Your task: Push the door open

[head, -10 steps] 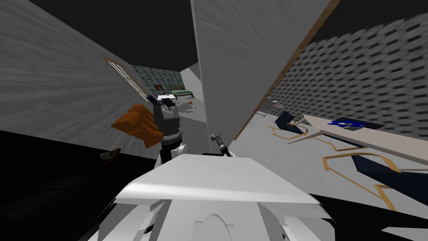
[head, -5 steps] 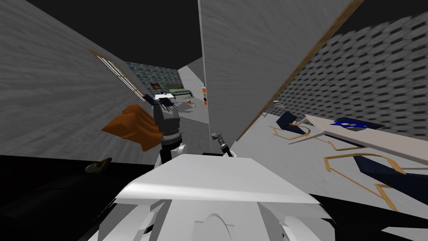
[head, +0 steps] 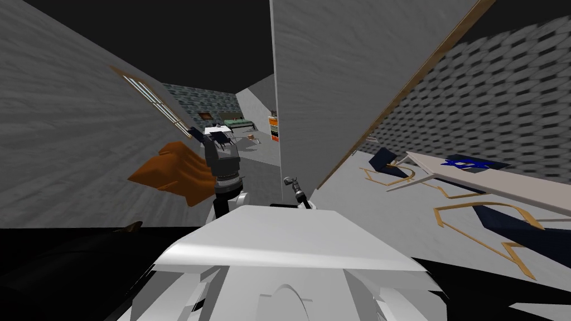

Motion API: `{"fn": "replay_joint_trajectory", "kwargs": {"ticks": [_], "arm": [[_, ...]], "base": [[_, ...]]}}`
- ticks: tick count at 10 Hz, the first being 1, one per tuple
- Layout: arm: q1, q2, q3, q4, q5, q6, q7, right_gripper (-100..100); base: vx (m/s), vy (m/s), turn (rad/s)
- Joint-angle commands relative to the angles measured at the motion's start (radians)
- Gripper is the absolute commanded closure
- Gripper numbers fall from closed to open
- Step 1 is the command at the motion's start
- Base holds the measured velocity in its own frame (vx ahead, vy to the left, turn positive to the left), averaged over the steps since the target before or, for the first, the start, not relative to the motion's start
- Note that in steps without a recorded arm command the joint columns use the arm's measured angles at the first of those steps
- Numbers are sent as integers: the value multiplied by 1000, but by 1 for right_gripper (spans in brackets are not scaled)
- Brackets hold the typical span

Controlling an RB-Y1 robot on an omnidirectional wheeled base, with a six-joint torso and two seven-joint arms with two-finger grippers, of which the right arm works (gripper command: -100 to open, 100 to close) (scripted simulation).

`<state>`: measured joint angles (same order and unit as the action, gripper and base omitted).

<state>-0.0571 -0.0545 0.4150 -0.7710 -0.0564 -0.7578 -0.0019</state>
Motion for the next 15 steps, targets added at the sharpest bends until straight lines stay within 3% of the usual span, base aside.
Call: {"fn": "replay_joint_trajectory", "kwargs": {"ticks": [1,8,9,10,15], "arm": [[-12,-1,-28,6,-8,-3,5,100],[-27,40,-116,32,-29,-3,28,100],[-27,29,-116,34,-30,-4,26,100],[-31,18,-136,37,-37,-6,31,100],[-39,10,-186,48,-54,-8,46,100]], "base": [[85,122,-43],[108,148,-57],[45,50,-38],[92,79,-40],[139,124,-55]]}}
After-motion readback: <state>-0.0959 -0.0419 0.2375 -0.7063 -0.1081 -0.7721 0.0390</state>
